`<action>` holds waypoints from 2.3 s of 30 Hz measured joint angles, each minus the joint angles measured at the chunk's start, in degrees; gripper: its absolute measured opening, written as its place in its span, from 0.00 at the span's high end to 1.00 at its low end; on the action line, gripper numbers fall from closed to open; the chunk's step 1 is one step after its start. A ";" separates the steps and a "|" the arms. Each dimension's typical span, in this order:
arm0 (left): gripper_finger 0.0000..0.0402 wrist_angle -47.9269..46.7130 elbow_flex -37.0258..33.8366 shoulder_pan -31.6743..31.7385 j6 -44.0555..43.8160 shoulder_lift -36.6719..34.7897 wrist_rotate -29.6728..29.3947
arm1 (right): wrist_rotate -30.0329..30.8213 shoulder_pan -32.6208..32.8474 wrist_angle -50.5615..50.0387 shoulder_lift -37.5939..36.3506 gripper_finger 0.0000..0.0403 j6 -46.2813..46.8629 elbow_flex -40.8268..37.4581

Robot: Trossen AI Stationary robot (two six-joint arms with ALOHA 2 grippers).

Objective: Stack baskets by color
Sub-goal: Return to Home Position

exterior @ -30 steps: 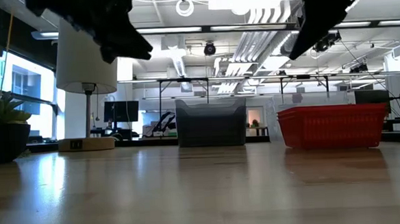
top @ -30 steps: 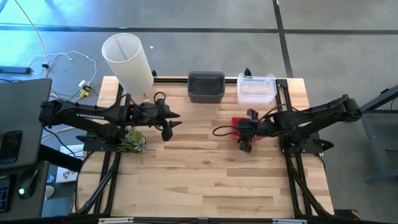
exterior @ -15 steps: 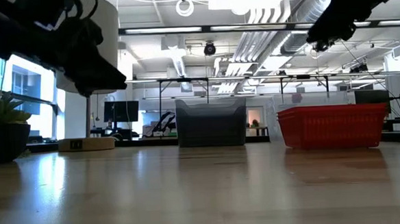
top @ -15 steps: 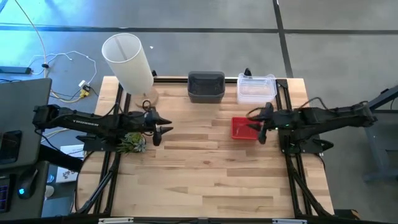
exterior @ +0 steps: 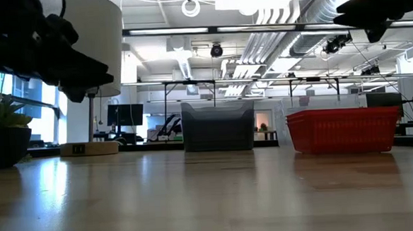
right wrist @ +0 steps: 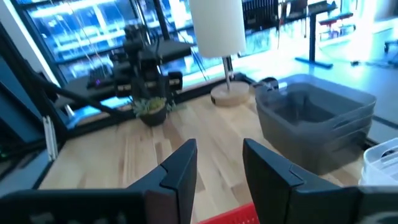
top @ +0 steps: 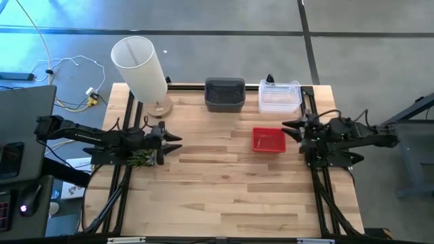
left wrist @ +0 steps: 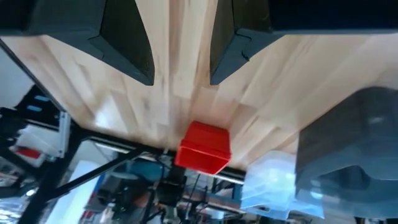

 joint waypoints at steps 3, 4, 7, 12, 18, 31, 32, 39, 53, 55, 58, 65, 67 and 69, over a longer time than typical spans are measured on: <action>0.64 -0.63 -0.89 -1.12 0.45 -2.42 -0.15 | -0.06 0.00 -0.59 -4.63 0.71 -0.75 -1.05; 0.64 -0.88 -0.89 -1.48 1.05 -3.13 -0.15 | -0.02 0.00 -1.12 -6.09 0.71 -1.08 -1.35; 0.64 -1.08 -0.89 -2.55 3.65 -4.61 -0.15 | 0.09 0.01 -3.09 -9.76 0.71 -1.92 -1.79; 0.64 -1.76 -0.82 -3.85 7.92 -7.24 -0.13 | 0.20 0.09 -3.96 -9.12 0.71 -2.27 -1.81; 0.64 -2.23 -0.82 -3.88 11.91 -10.85 0.02 | 0.34 0.09 -4.08 -9.52 0.71 -0.63 -1.83; 0.64 -5.20 -0.82 -3.86 12.92 -14.26 0.55 | -6.30 0.11 20.52 -9.53 0.71 -2.36 -19.42; 0.64 -5.20 -0.82 -3.86 14.08 -14.26 0.55 | -6.33 0.11 21.73 -9.52 0.71 -2.06 -20.54; 0.64 -5.23 -0.82 -3.86 18.45 -14.26 -0.87 | -7.51 0.11 23.96 -9.47 0.71 -2.62 -22.82; 0.64 -9.07 -0.80 -3.84 18.05 -14.22 -1.46 | -7.48 0.11 23.85 -9.41 0.71 -4.52 -22.84; 0.64 -9.07 -0.80 -3.84 18.03 -14.22 -1.46 | -7.50 0.11 23.85 -9.41 0.71 -4.52 -22.84; 0.64 -9.07 -0.80 -3.84 18.03 -14.22 -1.46 | -7.50 0.11 23.85 -9.41 0.71 -4.52 -22.84; 0.64 -9.07 -0.80 -3.84 18.03 -14.22 -1.44 | -7.51 0.11 23.83 -9.41 0.71 -4.52 -22.86; 0.64 -9.07 -0.80 -3.84 18.03 -14.22 -1.43 | -7.52 0.11 23.83 -9.41 0.71 -4.52 -22.86; 0.64 -9.07 -0.80 -3.84 18.03 -14.22 -1.43 | -7.52 0.11 23.83 -9.41 0.71 -4.52 -22.87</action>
